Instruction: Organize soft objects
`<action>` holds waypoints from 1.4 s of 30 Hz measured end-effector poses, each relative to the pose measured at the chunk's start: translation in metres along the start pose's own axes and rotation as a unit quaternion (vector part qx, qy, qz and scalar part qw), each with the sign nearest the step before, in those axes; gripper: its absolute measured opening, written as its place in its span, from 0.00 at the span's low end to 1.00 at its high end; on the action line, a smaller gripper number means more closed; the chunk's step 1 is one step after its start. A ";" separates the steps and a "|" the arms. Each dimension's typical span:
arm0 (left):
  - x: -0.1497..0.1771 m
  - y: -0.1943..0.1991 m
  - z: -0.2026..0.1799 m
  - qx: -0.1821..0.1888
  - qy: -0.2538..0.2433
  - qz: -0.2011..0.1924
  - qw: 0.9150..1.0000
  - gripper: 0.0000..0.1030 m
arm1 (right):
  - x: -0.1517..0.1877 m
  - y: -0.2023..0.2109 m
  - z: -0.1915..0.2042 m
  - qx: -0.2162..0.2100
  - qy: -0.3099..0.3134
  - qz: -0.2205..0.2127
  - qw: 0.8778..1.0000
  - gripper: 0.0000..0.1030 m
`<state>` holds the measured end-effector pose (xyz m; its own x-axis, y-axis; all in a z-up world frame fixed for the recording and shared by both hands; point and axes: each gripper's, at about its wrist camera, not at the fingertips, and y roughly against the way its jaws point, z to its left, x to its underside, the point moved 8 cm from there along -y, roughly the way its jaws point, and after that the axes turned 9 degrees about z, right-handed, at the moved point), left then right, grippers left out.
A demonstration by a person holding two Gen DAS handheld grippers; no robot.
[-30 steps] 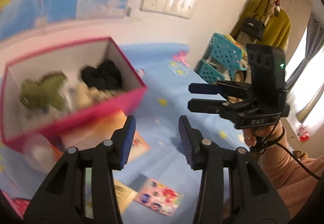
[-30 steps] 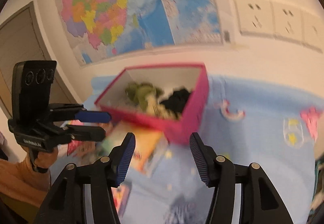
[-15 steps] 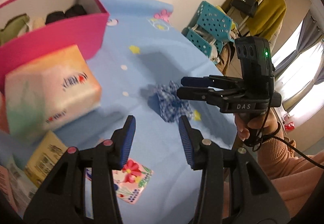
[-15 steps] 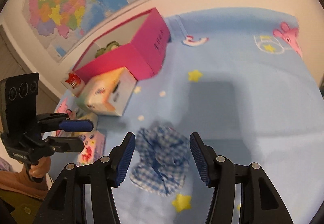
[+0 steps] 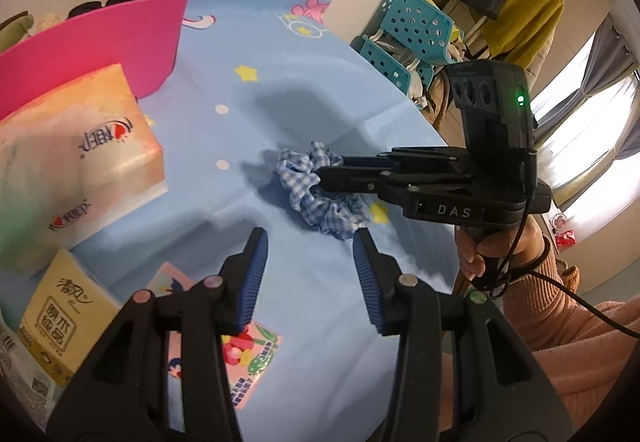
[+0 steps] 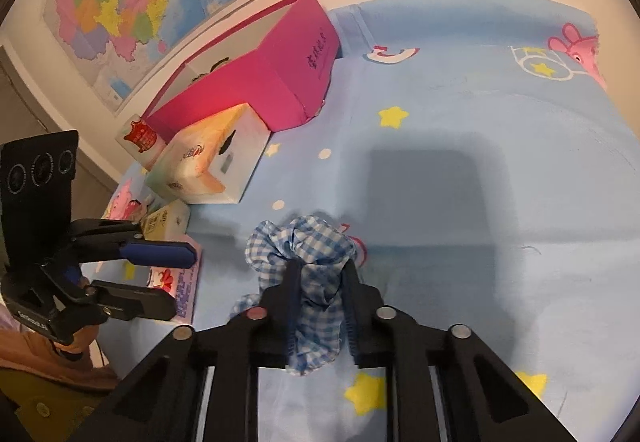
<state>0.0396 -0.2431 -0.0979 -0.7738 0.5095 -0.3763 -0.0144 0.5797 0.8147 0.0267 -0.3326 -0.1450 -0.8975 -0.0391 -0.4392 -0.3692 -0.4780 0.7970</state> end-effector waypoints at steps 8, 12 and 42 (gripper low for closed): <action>0.000 -0.014 -0.002 0.004 -0.002 0.015 1.000 0.44 | -0.007 0.014 0.019 -0.032 0.005 -0.031 0.999 0.10; 0.000 -0.014 0.000 0.008 0.003 0.016 1.000 0.44 | -0.012 0.022 0.034 -0.048 0.019 -0.043 0.998 0.10; -0.098 0.093 0.088 -0.104 0.056 -0.115 0.986 0.35 | -0.184 0.039 0.127 -0.069 0.144 -0.123 0.979 0.10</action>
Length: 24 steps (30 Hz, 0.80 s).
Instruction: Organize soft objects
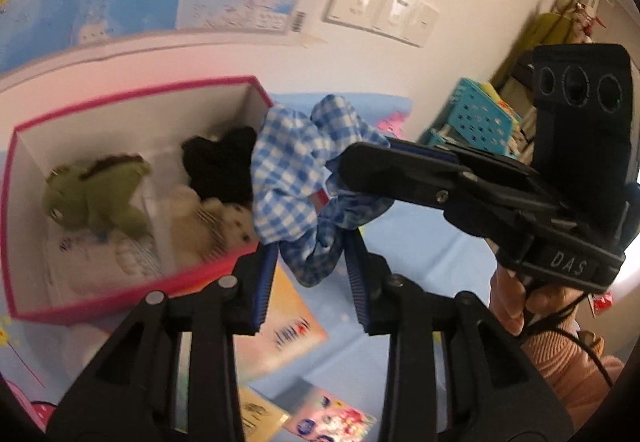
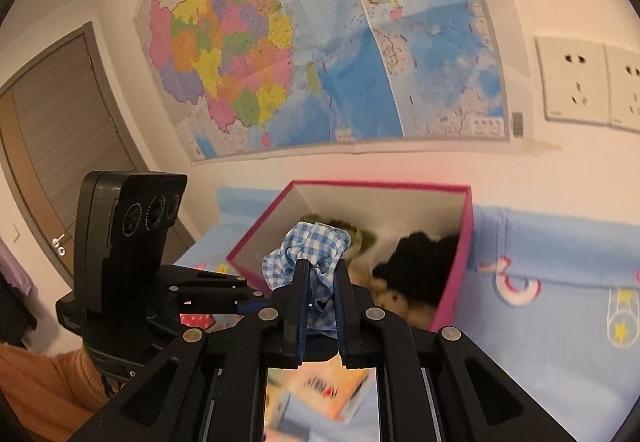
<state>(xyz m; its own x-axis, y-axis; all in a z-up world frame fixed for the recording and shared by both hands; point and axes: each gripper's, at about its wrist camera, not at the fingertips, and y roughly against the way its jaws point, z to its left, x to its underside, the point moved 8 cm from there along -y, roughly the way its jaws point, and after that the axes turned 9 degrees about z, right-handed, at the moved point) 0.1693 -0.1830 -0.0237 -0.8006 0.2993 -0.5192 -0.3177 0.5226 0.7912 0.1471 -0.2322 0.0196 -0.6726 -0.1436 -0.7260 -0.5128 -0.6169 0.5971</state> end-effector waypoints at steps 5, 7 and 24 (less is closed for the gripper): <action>-0.024 -0.004 0.017 -0.024 0.022 0.008 0.999 0.35 | -0.021 -0.019 -0.014 0.016 -0.004 0.005 1.000 0.10; -0.033 -0.007 0.023 -0.029 0.028 0.014 0.999 0.35 | -0.029 -0.029 -0.023 0.026 -0.009 0.011 1.000 0.10; -0.065 -0.041 0.072 -0.106 0.085 0.086 0.987 0.36 | -0.048 -0.095 -0.085 0.150 -0.018 0.061 0.987 0.26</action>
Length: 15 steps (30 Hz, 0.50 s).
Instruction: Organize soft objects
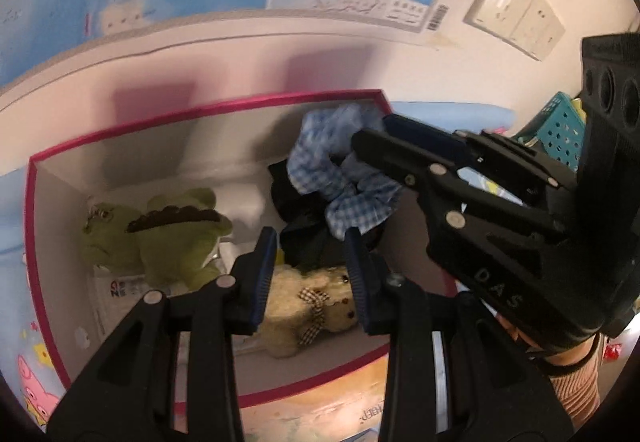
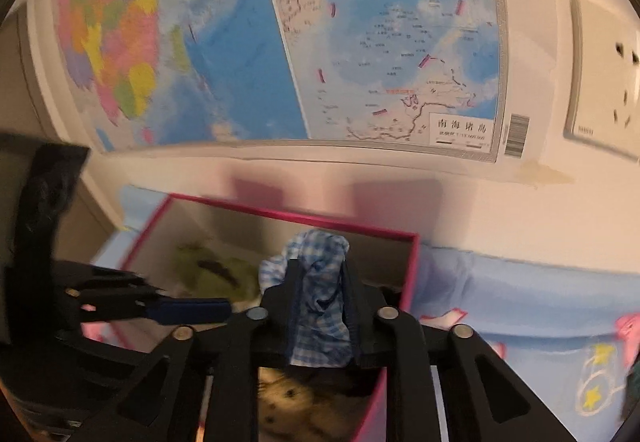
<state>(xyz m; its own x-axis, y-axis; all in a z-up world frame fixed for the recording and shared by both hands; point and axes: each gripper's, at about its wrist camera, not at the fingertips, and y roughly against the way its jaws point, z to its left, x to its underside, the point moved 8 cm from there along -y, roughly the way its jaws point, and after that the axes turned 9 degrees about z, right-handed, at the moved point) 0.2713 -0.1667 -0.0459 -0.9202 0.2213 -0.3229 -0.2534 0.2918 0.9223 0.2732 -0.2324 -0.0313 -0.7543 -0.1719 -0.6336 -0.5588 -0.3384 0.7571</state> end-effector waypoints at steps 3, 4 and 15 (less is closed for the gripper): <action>0.002 0.005 0.004 0.000 0.003 -0.009 1.000 0.36 | 0.003 0.002 -0.005 0.003 -0.014 -0.005 1.000 0.35; 0.003 0.008 0.005 -0.004 0.003 -0.015 1.000 0.36 | 0.004 0.004 -0.005 0.001 -0.016 -0.008 1.000 0.35; 0.041 0.086 0.006 0.028 -0.045 -0.128 0.990 0.42 | 0.036 0.059 0.015 -0.050 0.002 -0.042 0.998 0.37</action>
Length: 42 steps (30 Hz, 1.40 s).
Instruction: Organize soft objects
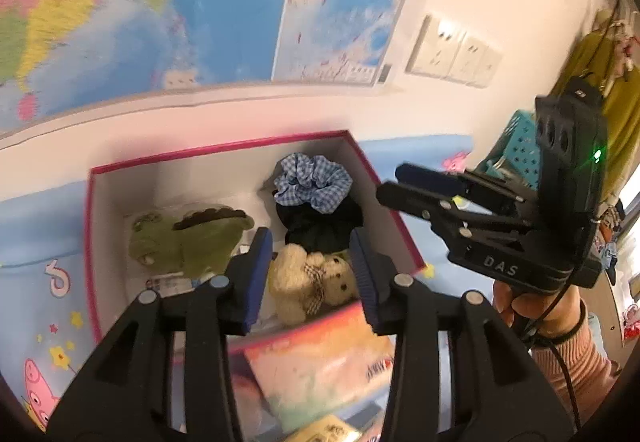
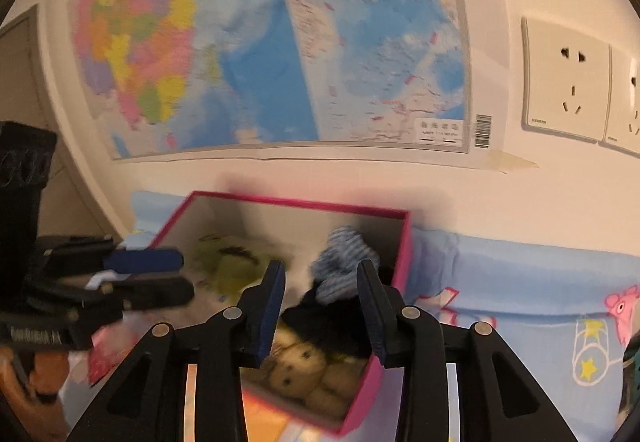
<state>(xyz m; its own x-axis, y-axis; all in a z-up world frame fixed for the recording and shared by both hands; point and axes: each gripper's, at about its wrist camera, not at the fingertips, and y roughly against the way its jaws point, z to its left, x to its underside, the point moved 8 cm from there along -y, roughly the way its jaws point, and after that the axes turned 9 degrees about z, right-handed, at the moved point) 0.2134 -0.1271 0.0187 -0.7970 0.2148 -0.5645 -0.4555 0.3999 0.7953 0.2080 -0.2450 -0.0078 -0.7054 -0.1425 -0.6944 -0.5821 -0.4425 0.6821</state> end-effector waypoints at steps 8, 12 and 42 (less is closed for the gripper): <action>0.047 0.044 0.016 0.022 0.006 -0.033 0.999 0.42 | 0.041 0.027 0.050 -0.081 0.036 0.007 0.996 0.38; 0.073 0.053 0.026 0.024 0.022 -0.036 0.999 0.43 | 0.061 0.027 0.074 -0.104 0.049 0.019 0.993 0.40; 0.231 0.015 0.051 0.047 0.090 0.056 0.993 0.43 | 0.174 -0.009 0.128 -0.170 -0.005 0.125 0.977 0.42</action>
<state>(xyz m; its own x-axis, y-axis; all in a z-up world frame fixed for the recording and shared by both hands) 0.0428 -0.0262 -0.1109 -0.9024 0.1035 -0.4182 -0.3274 0.4663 0.8219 0.0392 -0.1525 -0.1053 -0.8138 -0.2761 -0.5114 -0.2231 -0.6642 0.7135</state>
